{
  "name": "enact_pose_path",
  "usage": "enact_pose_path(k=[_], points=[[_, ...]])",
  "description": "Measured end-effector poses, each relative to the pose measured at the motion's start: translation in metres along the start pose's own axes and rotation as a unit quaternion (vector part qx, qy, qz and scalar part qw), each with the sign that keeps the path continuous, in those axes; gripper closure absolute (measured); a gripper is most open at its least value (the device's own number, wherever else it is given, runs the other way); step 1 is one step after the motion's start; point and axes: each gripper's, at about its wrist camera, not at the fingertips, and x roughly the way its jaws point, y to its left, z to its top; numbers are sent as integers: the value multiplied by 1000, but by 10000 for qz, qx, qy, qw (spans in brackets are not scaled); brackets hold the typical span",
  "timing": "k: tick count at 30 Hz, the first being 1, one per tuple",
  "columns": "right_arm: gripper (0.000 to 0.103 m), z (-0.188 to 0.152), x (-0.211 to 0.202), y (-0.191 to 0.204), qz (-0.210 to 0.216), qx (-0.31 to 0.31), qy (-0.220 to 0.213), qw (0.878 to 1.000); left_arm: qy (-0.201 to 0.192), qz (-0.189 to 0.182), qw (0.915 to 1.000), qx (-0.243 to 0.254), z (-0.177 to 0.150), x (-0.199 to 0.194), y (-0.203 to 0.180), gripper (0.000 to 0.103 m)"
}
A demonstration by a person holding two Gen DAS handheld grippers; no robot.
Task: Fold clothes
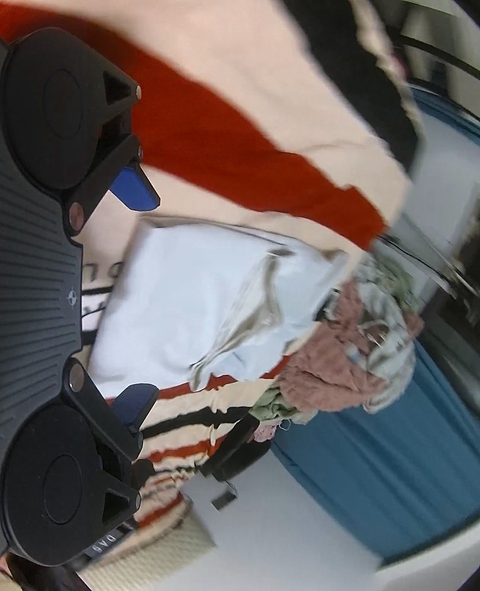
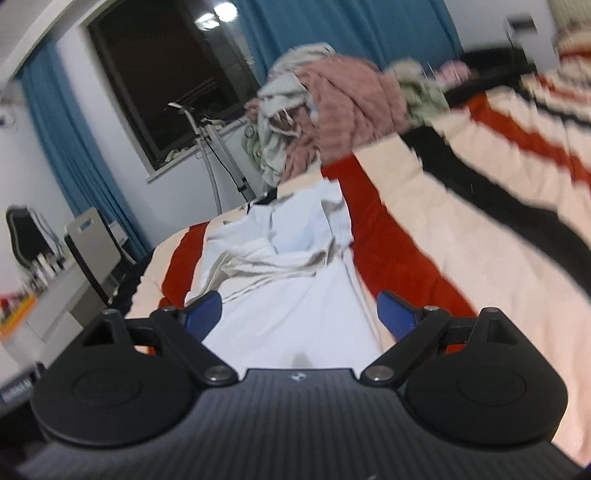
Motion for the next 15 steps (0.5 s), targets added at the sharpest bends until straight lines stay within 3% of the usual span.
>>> enact_pose_path(k=[3,7,9,13,15], points=[[11,-2,8,-20,173,813,337,9960,224,-315,9979,-522,-3,10,16,7],[10,-5,18,-48,400,1885,782,9781,444,-572,9935,-875,-7,27,24,10],[10,-13,25,-56,598,2384,972,9644,522,-616,9914,-1030,-10,37,26,20],[26,-29,46,-65,738,2947,1306,9438,511,-528,9859,-1501,-8,63,42,41],[28,-34,57,-68,687,3048,1321,9407,463,-468,9840,-1658,-5,73,45,64]])
